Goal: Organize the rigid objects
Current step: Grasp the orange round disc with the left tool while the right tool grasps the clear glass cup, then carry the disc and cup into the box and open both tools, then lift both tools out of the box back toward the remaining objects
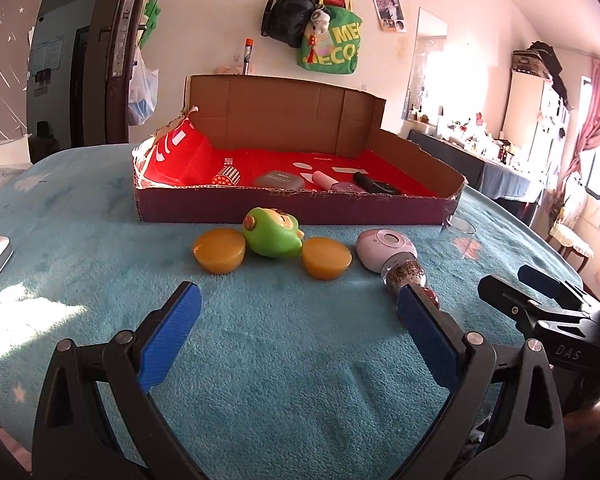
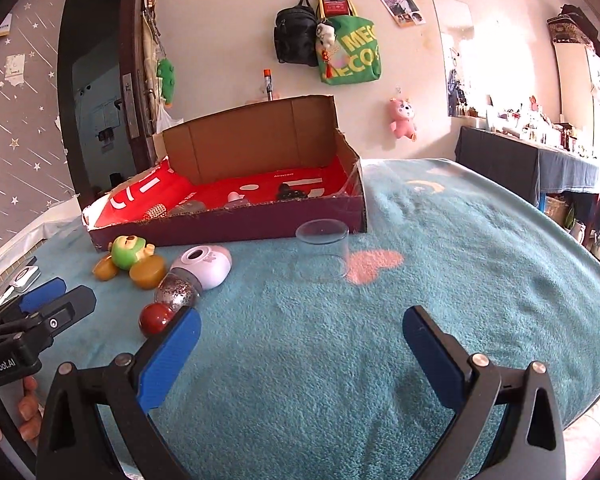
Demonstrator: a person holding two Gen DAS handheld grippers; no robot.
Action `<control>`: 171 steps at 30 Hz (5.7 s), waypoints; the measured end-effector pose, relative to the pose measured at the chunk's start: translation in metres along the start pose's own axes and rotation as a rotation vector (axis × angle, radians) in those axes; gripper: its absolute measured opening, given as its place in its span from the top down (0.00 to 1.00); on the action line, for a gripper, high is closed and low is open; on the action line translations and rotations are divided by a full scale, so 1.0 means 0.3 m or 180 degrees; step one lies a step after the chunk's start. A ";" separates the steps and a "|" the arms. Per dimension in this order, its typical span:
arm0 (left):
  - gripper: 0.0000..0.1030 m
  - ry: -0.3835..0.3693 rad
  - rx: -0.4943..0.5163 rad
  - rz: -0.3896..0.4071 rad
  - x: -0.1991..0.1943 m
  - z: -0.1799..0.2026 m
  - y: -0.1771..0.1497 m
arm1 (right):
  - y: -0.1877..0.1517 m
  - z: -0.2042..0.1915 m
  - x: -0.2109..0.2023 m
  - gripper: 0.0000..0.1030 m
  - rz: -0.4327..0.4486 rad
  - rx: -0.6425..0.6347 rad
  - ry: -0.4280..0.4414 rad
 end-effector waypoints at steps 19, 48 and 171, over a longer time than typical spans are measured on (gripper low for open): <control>0.03 -0.0008 -0.0167 -0.0107 0.053 -0.055 0.058 | 0.030 0.010 0.037 0.00 -0.0036 -0.0018 -0.0023; 0.26 0.0134 -0.0187 -0.1226 0.255 -0.191 0.143 | 0.172 0.067 0.264 0.17 -0.0995 -0.0052 0.0064; 0.38 -0.0529 0.0418 -0.1845 0.757 0.014 0.484 | 0.508 -0.112 0.875 0.46 -0.1715 -0.0410 0.1175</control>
Point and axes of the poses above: each gripper's, at about its wrist camera, not at the fingertips, and x roughly the way its jaws point, z to its right, y to its top, the point moved 6 cm from there along x, roughly the way its jaws point, and after that the axes turned 10 degrees about -x, right-handed, at the moved point
